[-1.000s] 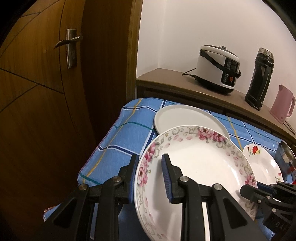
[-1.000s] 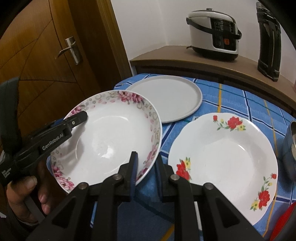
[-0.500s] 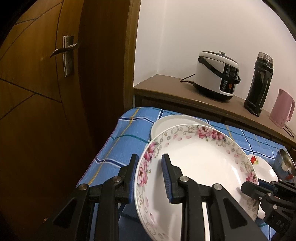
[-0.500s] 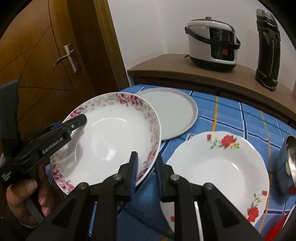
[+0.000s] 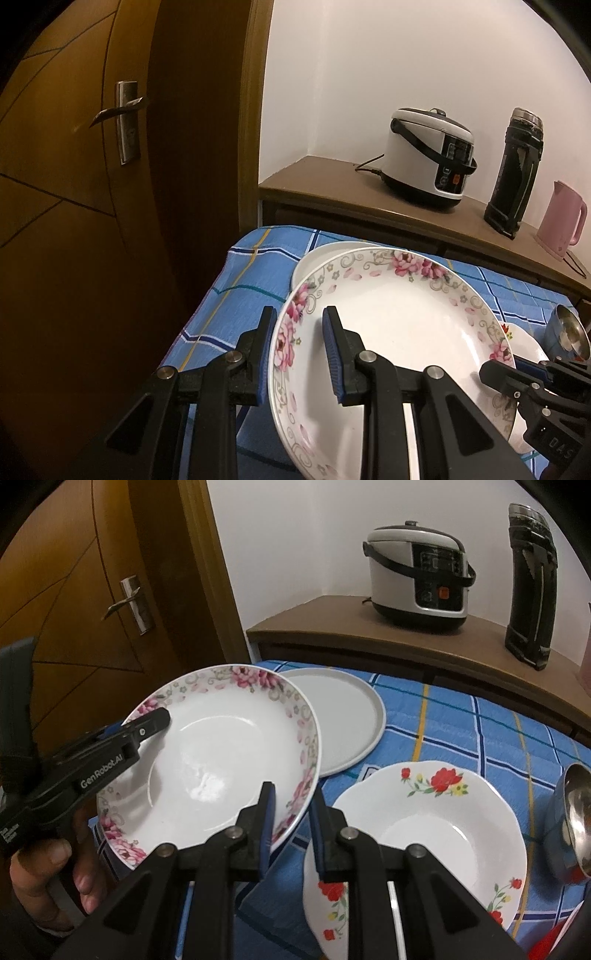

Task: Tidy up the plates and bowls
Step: 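Lift the pink-floral bowl with the left gripper toward the grey plate, then lower the held bowl onto the grey plate with the left gripper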

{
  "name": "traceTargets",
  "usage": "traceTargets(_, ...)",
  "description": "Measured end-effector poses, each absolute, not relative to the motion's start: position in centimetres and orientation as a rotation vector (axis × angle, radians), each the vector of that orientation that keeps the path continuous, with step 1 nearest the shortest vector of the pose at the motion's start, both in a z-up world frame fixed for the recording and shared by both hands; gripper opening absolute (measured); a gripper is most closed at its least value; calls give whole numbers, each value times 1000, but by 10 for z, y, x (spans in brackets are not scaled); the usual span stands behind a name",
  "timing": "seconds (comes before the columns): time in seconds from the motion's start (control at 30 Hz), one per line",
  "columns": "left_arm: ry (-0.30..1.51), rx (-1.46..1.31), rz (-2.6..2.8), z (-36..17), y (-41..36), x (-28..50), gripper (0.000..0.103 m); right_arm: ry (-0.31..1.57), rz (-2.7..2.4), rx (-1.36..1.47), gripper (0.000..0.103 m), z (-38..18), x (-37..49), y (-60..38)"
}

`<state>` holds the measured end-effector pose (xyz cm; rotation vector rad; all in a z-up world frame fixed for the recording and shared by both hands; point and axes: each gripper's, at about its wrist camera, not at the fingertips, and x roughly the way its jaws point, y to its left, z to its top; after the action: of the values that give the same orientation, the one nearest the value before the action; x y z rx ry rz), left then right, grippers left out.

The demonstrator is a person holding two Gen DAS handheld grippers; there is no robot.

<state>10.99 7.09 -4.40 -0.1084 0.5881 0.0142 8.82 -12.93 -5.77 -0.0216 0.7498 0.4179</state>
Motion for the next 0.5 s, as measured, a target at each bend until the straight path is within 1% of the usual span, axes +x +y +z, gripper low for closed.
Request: traceTargets(0.5,582,-117,5,-42,69,122,28,742,400,-34,18,-54,98,-130)
